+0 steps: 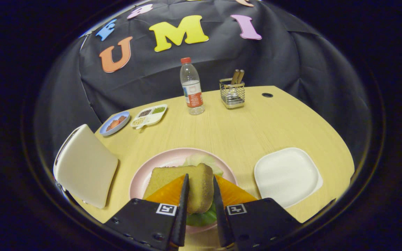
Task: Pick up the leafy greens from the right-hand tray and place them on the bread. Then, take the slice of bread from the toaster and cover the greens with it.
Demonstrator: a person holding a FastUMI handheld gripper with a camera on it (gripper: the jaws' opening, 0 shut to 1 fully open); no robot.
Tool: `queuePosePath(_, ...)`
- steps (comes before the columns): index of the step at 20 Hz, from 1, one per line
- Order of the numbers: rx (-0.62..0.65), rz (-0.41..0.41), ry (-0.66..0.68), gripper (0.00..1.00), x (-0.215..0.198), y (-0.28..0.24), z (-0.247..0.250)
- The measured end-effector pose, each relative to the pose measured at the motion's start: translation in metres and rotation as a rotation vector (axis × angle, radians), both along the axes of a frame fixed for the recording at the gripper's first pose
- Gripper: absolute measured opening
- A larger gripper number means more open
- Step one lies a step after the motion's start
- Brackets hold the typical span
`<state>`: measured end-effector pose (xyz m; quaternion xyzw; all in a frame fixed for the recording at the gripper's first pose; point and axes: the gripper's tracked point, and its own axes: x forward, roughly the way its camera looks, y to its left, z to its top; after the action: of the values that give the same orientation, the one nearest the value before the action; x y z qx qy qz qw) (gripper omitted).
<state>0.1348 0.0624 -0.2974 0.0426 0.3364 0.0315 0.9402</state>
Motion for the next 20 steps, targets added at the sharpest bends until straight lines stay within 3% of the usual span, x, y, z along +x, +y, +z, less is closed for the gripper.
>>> queuePosePath(3,-0.081,0.011,-0.005,0.61,0.001,-0.002,-0.007)
queuePosePath(4,-0.113,0.013,-0.001,0.61,0.001,-0.003,-0.009)
queuePosePath(5,-0.134,0.016,-0.006,0.68,0.001,-0.001,-0.008)
queuePosePath(7,-0.141,0.021,-0.041,0.84,0.0,0.004,0.002)
queuePosePath(8,-0.134,0.03,-0.06,0.84,-0.002,0.009,0.007)
queuePosePath(10,-0.133,0.033,-0.081,0.98,-0.006,0.016,0.016)
queuePosePath(14,-0.14,0.032,-0.138,0.97,-0.021,0.029,0.047)
queuePosePath(20,-0.126,0.036,-0.337,0.97,-0.06,0.046,0.136)
